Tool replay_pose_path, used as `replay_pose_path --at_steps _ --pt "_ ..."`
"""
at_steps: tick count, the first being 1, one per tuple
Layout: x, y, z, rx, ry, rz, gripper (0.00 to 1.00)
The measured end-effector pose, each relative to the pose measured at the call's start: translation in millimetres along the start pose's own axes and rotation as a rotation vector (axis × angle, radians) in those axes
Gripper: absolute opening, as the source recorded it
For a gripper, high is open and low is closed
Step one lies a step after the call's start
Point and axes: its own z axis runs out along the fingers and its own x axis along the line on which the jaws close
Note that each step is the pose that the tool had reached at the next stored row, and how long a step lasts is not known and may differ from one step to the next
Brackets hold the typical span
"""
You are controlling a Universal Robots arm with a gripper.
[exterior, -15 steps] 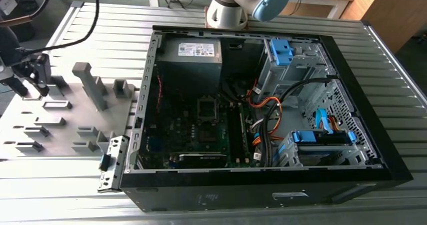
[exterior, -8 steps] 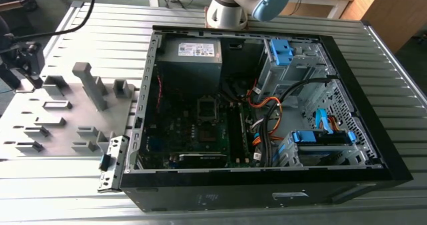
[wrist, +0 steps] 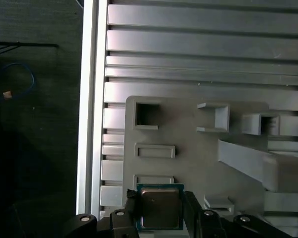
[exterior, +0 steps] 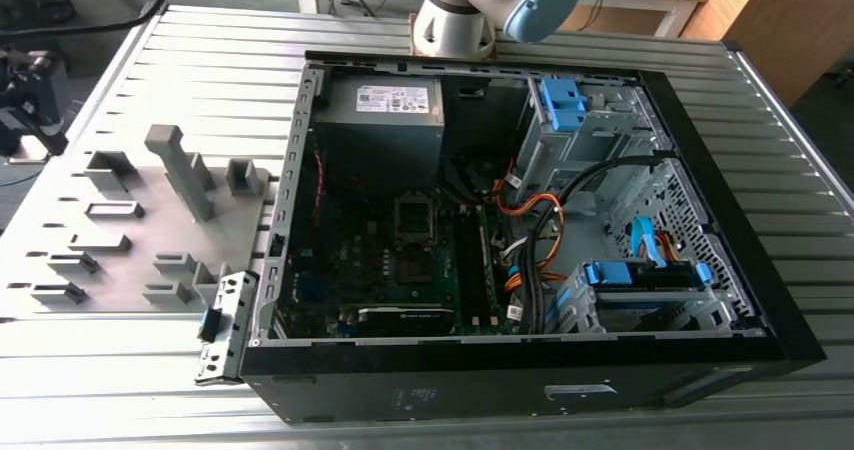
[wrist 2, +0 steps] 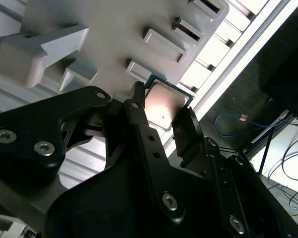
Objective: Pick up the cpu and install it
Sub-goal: 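Pick up the cpu and move it towards the insertion slot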
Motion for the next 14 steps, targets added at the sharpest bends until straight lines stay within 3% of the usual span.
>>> replay_pose_path --at_steps 7,14 --pt "-0.5 0.0 -25.5 0.0 0.0001 0.0 0.47" --pt "-0.8 0.0 -41.5 0.0 0.0 0.0 0.47"
